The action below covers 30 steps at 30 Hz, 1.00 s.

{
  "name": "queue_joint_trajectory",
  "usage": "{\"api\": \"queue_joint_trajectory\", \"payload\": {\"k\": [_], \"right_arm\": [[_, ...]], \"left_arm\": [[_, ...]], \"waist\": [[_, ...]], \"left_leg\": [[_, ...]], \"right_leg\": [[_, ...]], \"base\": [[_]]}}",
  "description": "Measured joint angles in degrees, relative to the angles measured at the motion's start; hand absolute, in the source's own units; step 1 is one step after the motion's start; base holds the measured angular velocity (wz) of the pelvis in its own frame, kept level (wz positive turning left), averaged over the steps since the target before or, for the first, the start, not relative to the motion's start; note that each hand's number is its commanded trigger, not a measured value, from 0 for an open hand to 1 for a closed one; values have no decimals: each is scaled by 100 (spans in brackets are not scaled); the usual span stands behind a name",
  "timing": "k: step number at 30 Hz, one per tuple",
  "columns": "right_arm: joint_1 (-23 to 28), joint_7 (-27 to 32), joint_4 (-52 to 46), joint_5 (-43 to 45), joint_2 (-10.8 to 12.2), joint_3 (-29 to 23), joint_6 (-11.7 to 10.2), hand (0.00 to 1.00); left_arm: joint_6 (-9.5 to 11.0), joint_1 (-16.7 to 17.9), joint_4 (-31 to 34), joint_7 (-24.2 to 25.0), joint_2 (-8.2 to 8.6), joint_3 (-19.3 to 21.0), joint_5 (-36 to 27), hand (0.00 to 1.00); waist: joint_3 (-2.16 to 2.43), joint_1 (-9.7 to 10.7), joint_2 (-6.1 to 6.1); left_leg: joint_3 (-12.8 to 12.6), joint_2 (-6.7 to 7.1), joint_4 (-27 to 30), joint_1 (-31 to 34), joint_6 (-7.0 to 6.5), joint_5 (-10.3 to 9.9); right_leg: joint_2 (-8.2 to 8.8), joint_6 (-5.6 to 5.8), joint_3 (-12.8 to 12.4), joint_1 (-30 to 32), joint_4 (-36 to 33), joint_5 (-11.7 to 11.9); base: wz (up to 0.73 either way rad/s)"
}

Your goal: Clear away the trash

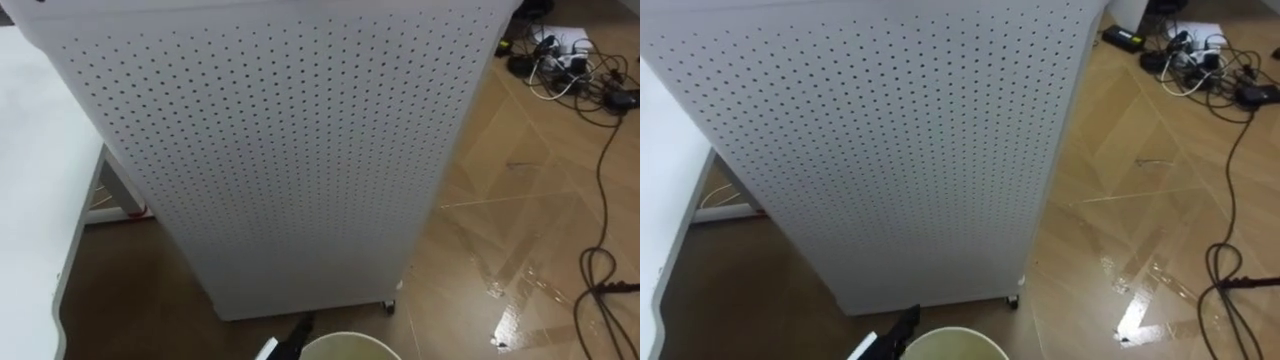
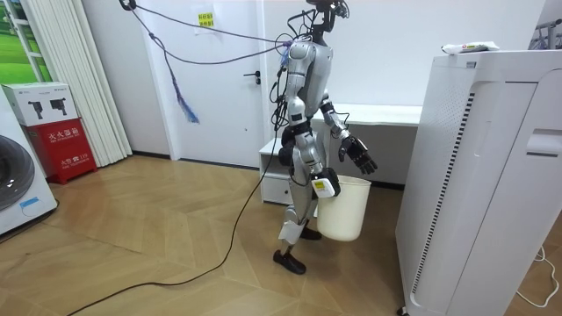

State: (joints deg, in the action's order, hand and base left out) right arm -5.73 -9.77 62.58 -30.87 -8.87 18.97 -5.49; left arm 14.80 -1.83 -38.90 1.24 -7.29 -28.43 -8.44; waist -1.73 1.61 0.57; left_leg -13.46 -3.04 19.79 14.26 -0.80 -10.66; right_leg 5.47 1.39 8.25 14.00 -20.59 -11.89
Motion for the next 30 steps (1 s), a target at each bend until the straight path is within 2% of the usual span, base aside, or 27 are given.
{"api": "queue_joint_trajectory", "payload": {"k": [10,16,20,23,27,30], "right_arm": [[-2,-38,-6,-5,19,12,1,100],[1,-41,-11,59,17,-15,-17,100],[21,-90,-15,9,-37,-12,-18,100],[105,-98,-15,28,-60,-20,-78,100],[170,-127,-81,46,-73,-136,-103,100],[212,-150,-84,44,-89,-165,-128,100]], "left_arm": [[-2,-14,97,56,21,-56,7,0],[3,-13,125,48,47,26,296,0],[6,-9,125,8,7,28,379,0],[38,-8,126,-80,-8,98,706,0],[78,84,254,-261,-66,380,1038,0],[105,217,542,-515,-215,447,1041,0]], "waist": [[0,-35,0],[5,-35,-3],[7,-34,0],[22,-12,16],[66,-30,54],[79,-40,79]], "left_leg": [[3,-2,-11,0,0,0],[32,-4,-14,-11,0,0],[46,-5,-48,-163,2,1],[171,11,-106,-341,14,7],[214,18,-110,-406,17,8],[214,22,-144,-544,19,7]], "right_leg": [[-3,0,-9,18,-6,0],[-19,-4,13,-23,27,5],[-33,-3,29,-220,150,19],[-50,3,119,-499,328,37],[-56,5,155,-635,390,38],[-55,6,134,-758,407,37]], "base": [[0],[1],[1],[13],[4],[-2]]}}
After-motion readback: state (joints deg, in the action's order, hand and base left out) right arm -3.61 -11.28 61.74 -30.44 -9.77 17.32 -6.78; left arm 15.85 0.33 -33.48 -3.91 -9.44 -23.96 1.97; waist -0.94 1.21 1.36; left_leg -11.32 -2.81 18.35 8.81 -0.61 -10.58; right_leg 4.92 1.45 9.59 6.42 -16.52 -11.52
